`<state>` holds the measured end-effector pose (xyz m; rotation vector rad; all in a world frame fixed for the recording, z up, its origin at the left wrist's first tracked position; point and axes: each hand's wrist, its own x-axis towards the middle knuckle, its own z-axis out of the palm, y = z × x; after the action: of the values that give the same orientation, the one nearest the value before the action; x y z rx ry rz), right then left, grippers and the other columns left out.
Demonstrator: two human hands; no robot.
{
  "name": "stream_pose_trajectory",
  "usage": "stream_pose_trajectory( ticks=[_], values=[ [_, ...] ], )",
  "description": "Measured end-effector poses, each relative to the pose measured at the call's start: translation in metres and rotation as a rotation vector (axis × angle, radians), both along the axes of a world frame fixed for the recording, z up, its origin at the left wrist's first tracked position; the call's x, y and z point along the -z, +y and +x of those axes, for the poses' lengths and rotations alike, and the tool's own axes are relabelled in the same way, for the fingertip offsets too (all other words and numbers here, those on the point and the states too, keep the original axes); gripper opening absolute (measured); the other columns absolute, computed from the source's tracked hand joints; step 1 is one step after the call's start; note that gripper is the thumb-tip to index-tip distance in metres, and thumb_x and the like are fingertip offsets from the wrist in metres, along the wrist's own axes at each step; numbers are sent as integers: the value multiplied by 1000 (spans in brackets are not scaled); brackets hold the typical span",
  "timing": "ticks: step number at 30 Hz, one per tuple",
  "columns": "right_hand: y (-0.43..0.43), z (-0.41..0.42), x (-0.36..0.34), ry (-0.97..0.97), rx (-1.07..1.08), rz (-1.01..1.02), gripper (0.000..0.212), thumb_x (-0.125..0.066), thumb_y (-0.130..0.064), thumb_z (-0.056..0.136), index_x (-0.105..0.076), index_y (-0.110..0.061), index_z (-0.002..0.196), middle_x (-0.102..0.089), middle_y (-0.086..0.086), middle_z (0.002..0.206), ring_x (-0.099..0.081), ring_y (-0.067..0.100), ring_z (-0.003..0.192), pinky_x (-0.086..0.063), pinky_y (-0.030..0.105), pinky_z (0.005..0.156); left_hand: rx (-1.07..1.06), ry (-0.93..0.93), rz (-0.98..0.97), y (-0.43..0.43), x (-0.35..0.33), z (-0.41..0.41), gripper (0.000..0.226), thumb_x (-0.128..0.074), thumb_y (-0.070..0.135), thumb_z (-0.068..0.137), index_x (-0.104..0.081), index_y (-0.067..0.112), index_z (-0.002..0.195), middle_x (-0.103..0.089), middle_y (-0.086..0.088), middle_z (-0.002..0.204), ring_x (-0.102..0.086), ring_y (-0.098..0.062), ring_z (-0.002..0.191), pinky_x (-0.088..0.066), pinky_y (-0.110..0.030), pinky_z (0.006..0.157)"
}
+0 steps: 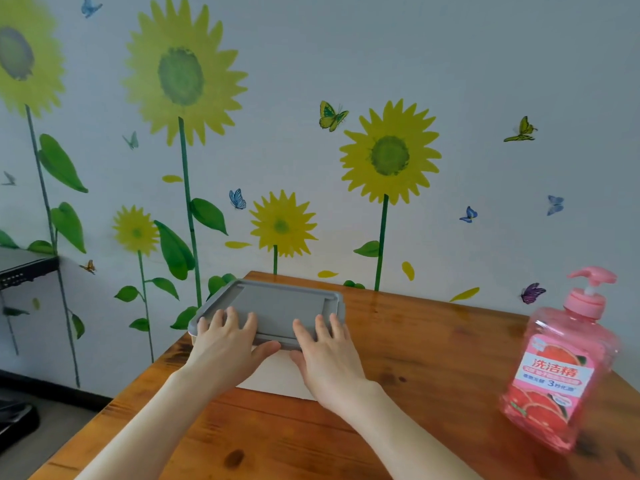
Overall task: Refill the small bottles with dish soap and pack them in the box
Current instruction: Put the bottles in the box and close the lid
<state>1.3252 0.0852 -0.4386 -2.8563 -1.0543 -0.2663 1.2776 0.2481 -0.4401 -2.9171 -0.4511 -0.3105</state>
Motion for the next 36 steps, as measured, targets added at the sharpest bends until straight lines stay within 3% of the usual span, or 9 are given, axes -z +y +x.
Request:
stream_pose_trajectory(
  ticks=[4,14,36],
  values=[
    [2,16,-2,12,6,-4,52,-24,-38,100,-11,-22,148,-8,20,155,5,40,142,-1,49,115,6,31,-27,3,0,18,77,-5,70,79,-8,31,146,-18,-17,151,-14,-35,139,-14,-52,111],
    [17,89,-5,40,52,-11,51,-24,-35,101,-12,-21,148,-7,21,155,5,41,142,0,50,114,24,55,-95,19,1,100,74,-8,72,81,-10,34,145,-12,-20,152,-9,-37,139,-5,-55,111],
    [62,230,-6,51,92,14,50,-24,-36,100,-17,-20,147,-12,22,154,0,41,142,-5,50,115,27,49,-88,63,1,250,73,-10,72,81,-16,35,143,-21,-17,150,-16,-35,137,-9,-54,110]
  ],
)
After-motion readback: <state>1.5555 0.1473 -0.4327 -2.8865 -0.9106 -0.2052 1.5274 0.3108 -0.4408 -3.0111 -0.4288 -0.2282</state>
